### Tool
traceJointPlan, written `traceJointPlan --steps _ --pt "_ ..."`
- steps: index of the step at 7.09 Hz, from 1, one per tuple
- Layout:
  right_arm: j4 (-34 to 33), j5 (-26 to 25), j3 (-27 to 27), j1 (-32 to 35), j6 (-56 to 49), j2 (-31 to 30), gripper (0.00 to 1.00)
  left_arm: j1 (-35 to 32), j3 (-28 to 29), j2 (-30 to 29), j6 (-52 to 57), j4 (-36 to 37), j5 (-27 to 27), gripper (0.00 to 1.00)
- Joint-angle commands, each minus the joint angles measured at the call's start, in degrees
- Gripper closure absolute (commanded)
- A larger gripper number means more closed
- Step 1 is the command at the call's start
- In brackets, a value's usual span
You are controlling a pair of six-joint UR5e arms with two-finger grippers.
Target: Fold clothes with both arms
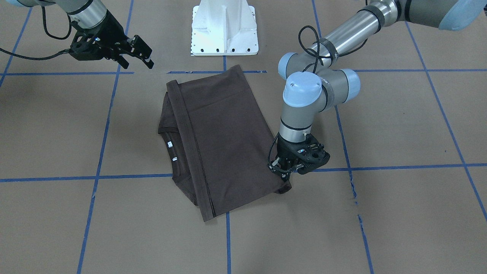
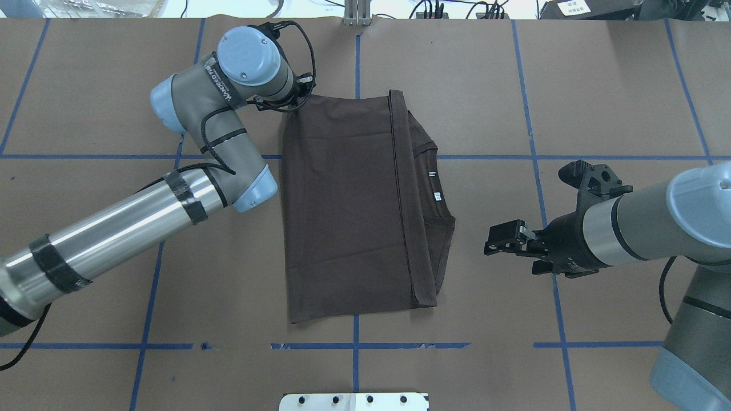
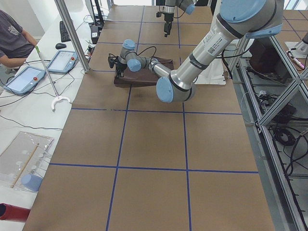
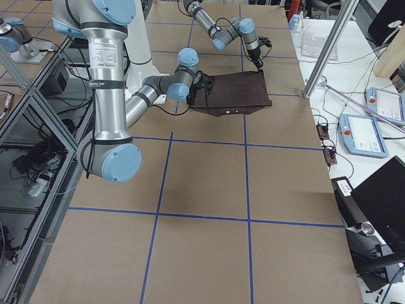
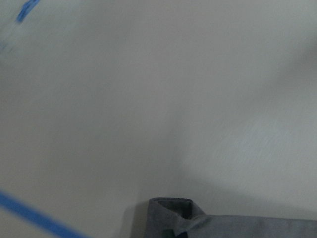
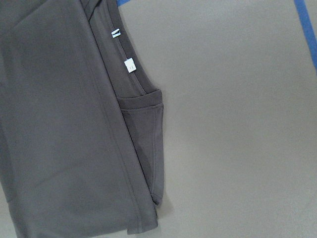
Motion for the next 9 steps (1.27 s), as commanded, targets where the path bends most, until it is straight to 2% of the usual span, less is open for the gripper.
traceJointPlan --steps 1,2,3,4,5,6,7,8,9 --pt "-0.04 0.00 -0.38 0.00 0.00 0.14 0.00 -0.07 6.00 -3.45 1.06 -4.33 0.39 0.40" --pt "-0.12 0.00 -0.47 -0.09 0.00 0.22 0.00 -0.15 6.53 -3.10 4.63 -4.53 2.74 0.00" --pt "-0.39 0.00 -0.82 -0.26 0.00 0.22 0.00 -0.94 6.10 -3.09 5.36 -4.27 2.41 0.00" --pt "-0.74 -0.27 -1.34 -0.53 -0.17 0.22 0.00 -2.51 3.65 -2.74 5.89 -2.61 -1.33 0.00" --pt "-0.83 -1.83 -3.17 -1.49 -0.78 0.83 0.00 -3.40 -3.77 0.74 8.25 2.36 -7.20 0.00" --pt "-1.26 -4.29 -5.54 -3.24 -1.40 3.19 0.00 -3.41 -15.85 9.21 12.27 4.76 -8.13 0.00" --pt "-6.66 -6.40 -6.96 -4.99 -4.19 6.78 0.00 -3.41 -27.28 17.39 14.31 5.83 -9.35 0.00" --pt "-15.42 -10.08 -8.02 -7.88 -7.52 12.30 0.00 -3.32 -33.14 20.00 14.42 9.06 -11.80 0.00" --pt "-24.55 -14.03 -11.25 -11.48 -8.78 19.92 0.00 -3.06 -36.76 19.94 14.42 13.62 -11.83 0.00"
